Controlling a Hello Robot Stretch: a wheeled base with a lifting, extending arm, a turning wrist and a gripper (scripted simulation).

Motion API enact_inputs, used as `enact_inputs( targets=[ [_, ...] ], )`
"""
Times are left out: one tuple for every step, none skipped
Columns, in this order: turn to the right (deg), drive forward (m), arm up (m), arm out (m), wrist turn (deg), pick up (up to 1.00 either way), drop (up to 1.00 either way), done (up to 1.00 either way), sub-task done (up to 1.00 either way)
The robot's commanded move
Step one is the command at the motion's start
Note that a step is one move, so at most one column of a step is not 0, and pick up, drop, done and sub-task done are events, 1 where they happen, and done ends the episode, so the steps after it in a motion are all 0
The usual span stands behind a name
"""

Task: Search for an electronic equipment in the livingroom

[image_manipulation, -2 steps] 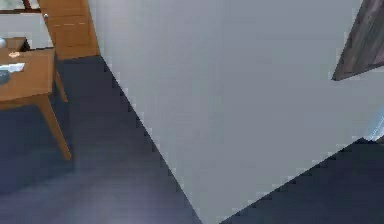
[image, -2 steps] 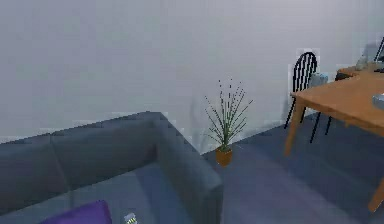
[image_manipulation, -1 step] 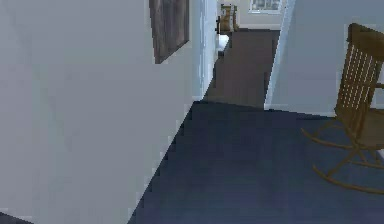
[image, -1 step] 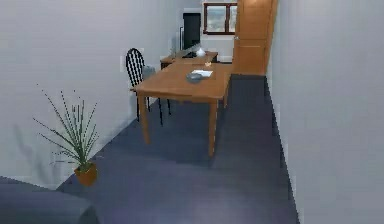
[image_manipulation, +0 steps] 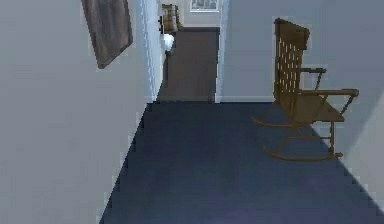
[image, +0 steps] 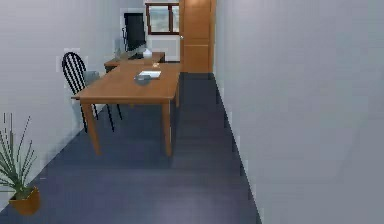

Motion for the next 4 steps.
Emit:
enact_inputs(
  targets=[
    [0.0, 1.0, 0.0, 0.0, 0.0, 0.0, 0.0, 0.0, 0.0],
    [0.0, 0.35, 0.0, 0.0, 0.0, 0.0, 0.0, 0.0, 0.0],
    [3.0, 0.0, 0.0, 0.0, 0.0, 0.0, 0.0, 0.0, 0.0],
    [30.0, 0.0, 0.0, 0.0, 0.0, 0.0, 0.0, 0.0, 0.0]
  ],
)
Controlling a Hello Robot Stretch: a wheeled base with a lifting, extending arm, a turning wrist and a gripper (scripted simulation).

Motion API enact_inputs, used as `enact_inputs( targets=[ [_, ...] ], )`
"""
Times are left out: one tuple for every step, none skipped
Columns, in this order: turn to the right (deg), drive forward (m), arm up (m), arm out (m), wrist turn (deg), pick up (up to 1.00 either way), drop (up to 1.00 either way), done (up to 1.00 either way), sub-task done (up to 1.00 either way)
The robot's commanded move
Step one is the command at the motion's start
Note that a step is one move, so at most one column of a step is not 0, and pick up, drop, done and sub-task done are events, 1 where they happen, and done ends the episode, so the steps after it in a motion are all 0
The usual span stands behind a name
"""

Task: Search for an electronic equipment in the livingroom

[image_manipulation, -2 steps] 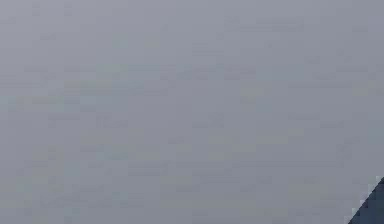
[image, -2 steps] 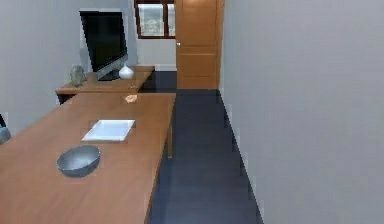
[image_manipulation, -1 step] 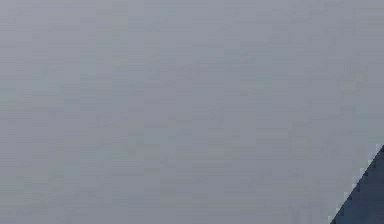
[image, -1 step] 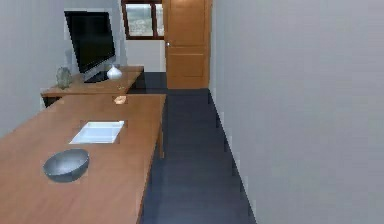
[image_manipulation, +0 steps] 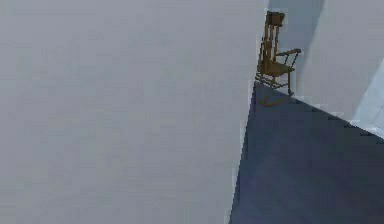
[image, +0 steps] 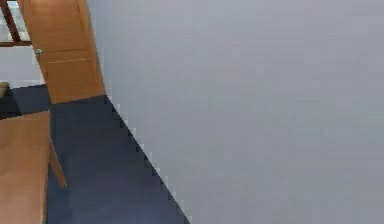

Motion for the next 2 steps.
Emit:
enact_inputs(
  targets=[
    [0.0, 0.5, 0.0, 0.0, 0.0, 0.0, 0.0, 0.0, 0.0],
    [-36.0, 0.0, 0.0, 0.0, 0.0, 0.0, 0.0, 0.0, 0.0]
  ],
)
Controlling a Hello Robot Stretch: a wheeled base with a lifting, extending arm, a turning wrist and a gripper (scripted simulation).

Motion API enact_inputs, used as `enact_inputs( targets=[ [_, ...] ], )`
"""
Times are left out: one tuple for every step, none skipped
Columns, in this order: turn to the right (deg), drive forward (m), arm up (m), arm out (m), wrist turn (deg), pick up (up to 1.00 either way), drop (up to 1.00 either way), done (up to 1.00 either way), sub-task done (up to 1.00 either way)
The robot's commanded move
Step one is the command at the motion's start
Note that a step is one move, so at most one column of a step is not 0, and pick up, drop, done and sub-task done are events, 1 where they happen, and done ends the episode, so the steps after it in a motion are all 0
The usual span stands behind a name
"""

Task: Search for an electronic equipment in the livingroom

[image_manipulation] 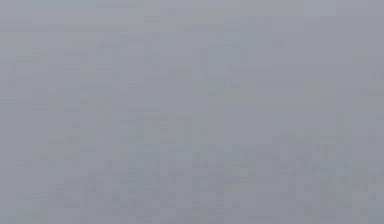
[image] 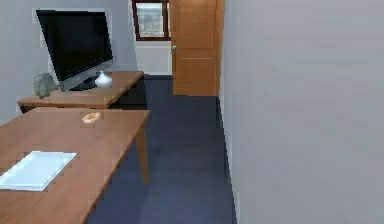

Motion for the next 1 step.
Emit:
enact_inputs(
  targets=[
    [0.0, 1.0, 0.0, 0.0, 0.0, 0.0, 0.0, 0.0, 0.0]
  ],
)
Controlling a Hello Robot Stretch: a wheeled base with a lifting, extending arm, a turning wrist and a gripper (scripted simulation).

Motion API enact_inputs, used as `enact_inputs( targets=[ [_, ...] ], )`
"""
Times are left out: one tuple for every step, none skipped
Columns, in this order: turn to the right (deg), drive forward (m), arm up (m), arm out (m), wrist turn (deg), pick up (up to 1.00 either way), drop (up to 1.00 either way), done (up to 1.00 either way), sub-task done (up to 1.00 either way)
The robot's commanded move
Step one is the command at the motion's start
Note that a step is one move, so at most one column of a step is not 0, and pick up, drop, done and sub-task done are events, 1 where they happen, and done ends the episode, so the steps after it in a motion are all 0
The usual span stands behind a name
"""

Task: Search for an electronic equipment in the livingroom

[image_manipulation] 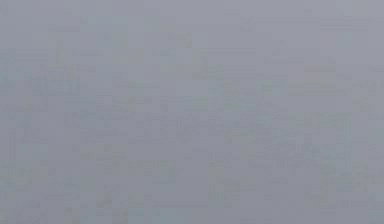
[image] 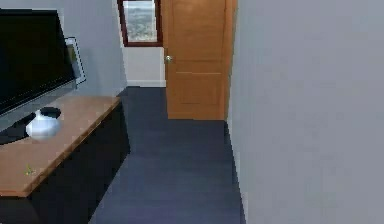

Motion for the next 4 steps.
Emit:
enact_inputs(
  targets=[
    [0.0, 0.5, 0.0, 0.0, 0.0, 0.0, 0.0, 0.0, 0.0],
    [24.0, 0.0, 0.0, 0.0, 0.0, 0.0, 0.0, 0.0, 0.0],
    [0.0, 0.1, 0.0, 0.0, 0.0, 0.0, 0.0, 0.0, 0.0],
    [-45.0, 0.0, 0.0, 0.0, 0.0, 0.0, 0.0, 0.0, 0.0]
  ],
)
